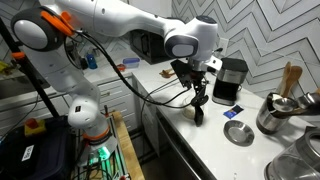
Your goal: Close the lid to the transparent kettle
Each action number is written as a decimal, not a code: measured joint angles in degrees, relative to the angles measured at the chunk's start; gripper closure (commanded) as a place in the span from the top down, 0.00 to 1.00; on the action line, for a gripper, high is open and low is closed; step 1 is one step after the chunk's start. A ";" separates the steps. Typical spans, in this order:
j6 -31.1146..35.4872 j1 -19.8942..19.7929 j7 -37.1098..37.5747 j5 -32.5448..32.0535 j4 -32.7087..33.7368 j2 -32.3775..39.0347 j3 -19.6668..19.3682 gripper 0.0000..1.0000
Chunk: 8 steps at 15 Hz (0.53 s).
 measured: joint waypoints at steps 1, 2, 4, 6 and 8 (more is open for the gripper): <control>0.00 0.29 -0.16 0.25 0.00 0.06 0.03 1.00; 0.00 0.58 -0.29 0.52 0.00 0.12 0.09 1.00; 0.00 1.11 -0.67 0.94 0.00 0.16 0.21 1.00; 0.00 1.56 -0.95 1.27 0.00 0.15 0.31 1.00; 0.00 1.95 -0.98 1.43 0.00 0.03 0.46 1.00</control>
